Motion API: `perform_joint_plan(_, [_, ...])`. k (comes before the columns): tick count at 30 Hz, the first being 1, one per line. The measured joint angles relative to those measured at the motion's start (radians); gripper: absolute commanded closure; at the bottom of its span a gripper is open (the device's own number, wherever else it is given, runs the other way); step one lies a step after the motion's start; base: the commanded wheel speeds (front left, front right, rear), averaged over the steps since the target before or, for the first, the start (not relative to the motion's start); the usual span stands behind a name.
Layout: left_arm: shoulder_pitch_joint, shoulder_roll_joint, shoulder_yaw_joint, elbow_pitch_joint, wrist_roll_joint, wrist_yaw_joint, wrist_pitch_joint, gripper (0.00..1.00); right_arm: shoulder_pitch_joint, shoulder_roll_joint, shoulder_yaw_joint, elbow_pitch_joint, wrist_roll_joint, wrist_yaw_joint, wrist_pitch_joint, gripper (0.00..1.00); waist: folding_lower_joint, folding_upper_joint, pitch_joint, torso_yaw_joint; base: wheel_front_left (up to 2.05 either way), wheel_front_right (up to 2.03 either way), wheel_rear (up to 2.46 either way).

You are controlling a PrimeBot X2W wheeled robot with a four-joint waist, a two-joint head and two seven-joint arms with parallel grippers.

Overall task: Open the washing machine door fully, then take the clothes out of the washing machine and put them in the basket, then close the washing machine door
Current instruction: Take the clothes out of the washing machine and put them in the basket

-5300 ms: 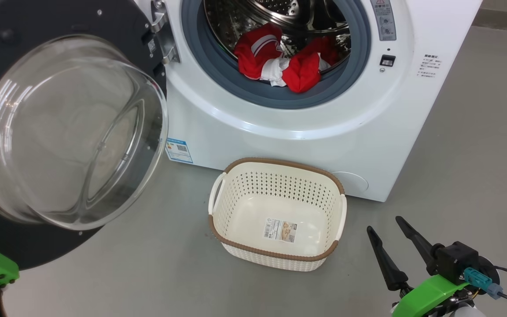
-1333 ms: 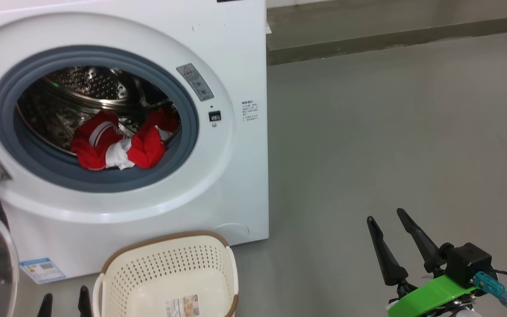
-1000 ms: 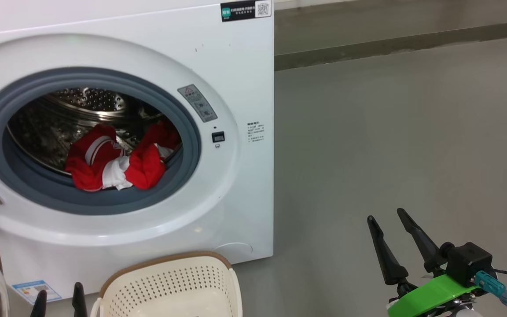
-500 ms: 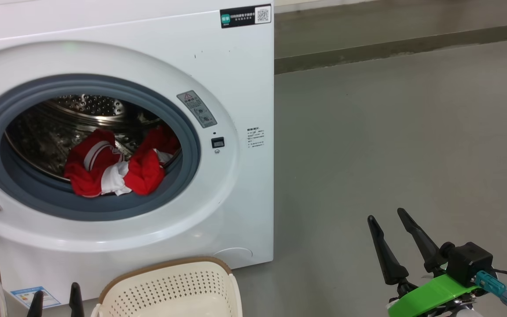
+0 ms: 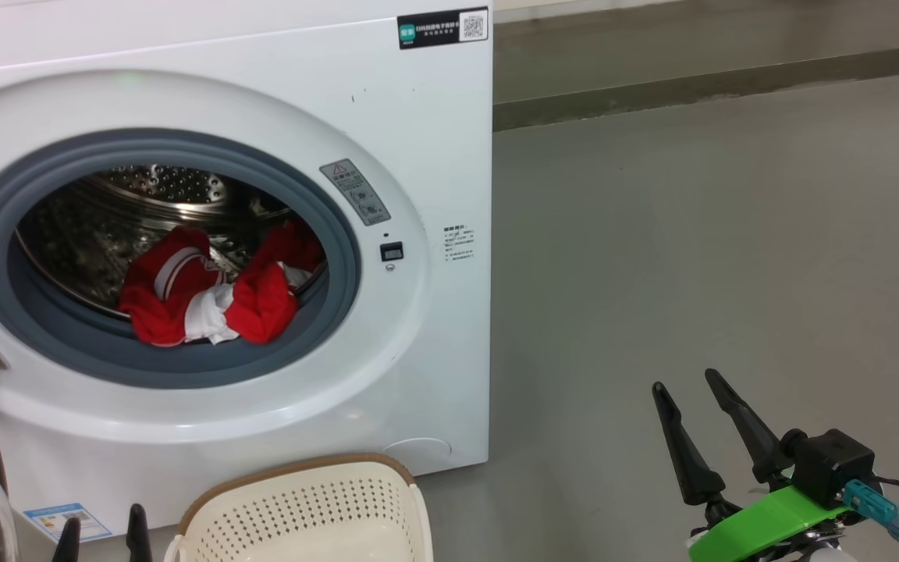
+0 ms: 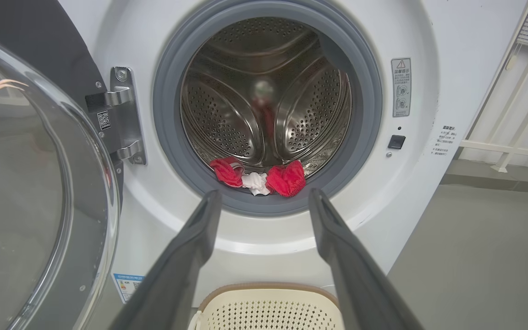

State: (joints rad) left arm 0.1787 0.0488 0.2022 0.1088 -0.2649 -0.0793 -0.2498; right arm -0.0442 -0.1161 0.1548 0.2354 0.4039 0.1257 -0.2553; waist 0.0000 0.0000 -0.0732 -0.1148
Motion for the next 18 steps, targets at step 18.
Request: perform_joint_plan(18, [-0.116,0.0,-0.035,0.048,-0.016,-0.011,0.0,0.0,-0.002,-0.006,0.004,-0.01,0.0,0.0,0.0,0.0,0.0,0.0,0.053,0.021,0.0,0.0,0.0])
